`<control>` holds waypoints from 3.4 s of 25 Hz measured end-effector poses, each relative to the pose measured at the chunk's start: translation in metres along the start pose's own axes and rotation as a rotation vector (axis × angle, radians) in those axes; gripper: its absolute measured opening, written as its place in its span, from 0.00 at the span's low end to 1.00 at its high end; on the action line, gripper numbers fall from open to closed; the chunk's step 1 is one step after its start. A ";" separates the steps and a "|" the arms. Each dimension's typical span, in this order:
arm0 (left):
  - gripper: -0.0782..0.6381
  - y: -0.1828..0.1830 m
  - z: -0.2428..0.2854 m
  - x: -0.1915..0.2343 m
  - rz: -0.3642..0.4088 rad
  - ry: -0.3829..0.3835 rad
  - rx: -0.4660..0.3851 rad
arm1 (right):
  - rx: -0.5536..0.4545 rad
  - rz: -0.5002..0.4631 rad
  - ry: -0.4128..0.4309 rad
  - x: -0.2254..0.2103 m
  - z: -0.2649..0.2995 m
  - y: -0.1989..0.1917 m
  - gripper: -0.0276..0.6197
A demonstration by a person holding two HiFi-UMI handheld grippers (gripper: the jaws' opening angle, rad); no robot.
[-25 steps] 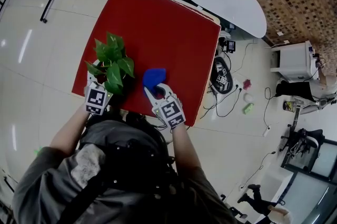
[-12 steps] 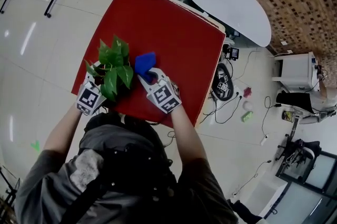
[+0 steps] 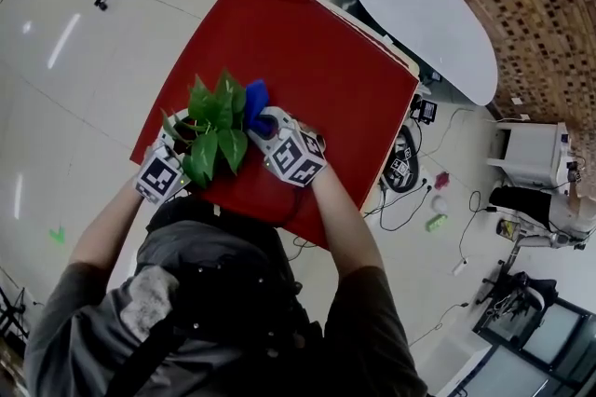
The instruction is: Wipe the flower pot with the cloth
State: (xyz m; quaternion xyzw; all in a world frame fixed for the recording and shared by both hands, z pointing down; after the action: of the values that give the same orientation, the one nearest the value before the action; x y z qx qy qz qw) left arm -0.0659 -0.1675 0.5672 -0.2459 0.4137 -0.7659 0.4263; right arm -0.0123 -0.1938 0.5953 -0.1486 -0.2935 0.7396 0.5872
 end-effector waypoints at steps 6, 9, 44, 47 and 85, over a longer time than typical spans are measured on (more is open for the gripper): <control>0.74 -0.005 0.000 0.000 -0.001 0.009 -0.002 | -0.020 0.067 0.005 0.009 -0.006 0.003 0.16; 0.74 -0.006 -0.002 0.002 -0.026 0.012 -0.011 | -0.043 0.148 0.008 0.020 -0.012 0.003 0.16; 0.53 -0.071 -0.129 -0.040 -0.146 0.127 0.033 | -0.298 0.993 -0.853 0.192 -0.246 -0.098 0.16; 0.35 -0.048 -0.155 -0.050 -0.131 0.168 -0.033 | -0.349 0.962 -0.881 0.195 -0.271 -0.078 0.16; 0.14 0.046 -0.499 -0.442 -0.097 0.135 -0.323 | -0.616 0.687 -0.913 0.614 -0.465 0.087 0.16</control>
State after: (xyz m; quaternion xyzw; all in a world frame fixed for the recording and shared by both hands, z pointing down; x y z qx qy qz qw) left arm -0.1814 0.4095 0.2498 -0.2790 0.5468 -0.7239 0.3149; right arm 0.0184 0.5022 0.2552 -0.0664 -0.6479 0.7562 0.0639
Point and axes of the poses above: the fingertips, and each gripper's own axes: z forward along the fingers, x to its left, y out of its top, the point moved 1 cm from there along -z, backward along the fingers, and after that the axes turned 13 degrees about x, right-handed, at the moved point
